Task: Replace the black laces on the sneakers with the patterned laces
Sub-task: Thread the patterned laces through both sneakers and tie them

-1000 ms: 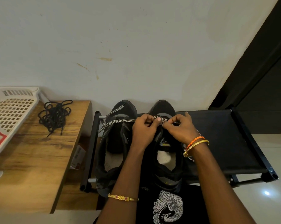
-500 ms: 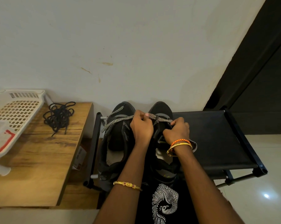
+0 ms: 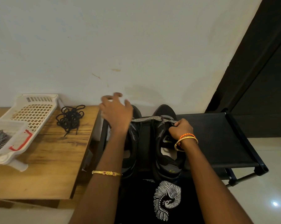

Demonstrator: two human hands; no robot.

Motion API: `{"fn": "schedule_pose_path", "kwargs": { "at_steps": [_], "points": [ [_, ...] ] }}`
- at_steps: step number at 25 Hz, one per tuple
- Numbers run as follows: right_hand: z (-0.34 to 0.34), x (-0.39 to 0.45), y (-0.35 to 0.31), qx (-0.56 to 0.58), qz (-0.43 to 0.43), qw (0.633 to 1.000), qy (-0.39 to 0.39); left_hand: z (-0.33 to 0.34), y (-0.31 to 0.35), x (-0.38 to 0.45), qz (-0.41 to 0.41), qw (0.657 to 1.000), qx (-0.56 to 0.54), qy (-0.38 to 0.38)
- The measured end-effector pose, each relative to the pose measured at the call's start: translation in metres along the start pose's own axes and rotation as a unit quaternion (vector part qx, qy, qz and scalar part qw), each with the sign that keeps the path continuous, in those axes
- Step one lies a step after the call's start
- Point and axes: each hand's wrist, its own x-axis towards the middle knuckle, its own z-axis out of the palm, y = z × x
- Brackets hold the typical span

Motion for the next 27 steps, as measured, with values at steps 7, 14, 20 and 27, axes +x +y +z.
{"fn": "schedule_pose_path", "kwargs": {
  "at_steps": [7, 14, 20, 27],
  "points": [
    [-0.005, 0.003, 0.001, -0.007, 0.014, 1.000, -0.010, 0.066, 0.008, -0.053, 0.140, 0.963, 0.098, -0.210],
    [-0.006, 0.009, 0.007, 0.013, 0.023, 1.000, -0.012, 0.024, 0.000, -0.030, 0.036, 0.978, 0.204, -0.011],
    [-0.006, 0.017, 0.010, 0.010, 0.026, 0.999, -0.041, -0.013, -0.013, -0.012, -0.143, 0.972, 0.162, 0.088],
    [-0.006, 0.020, 0.009, -0.012, 0.001, 0.998, -0.062, 0.032, 0.018, -0.043, 0.187, 0.960, 0.144, -0.151]
  ]
}}
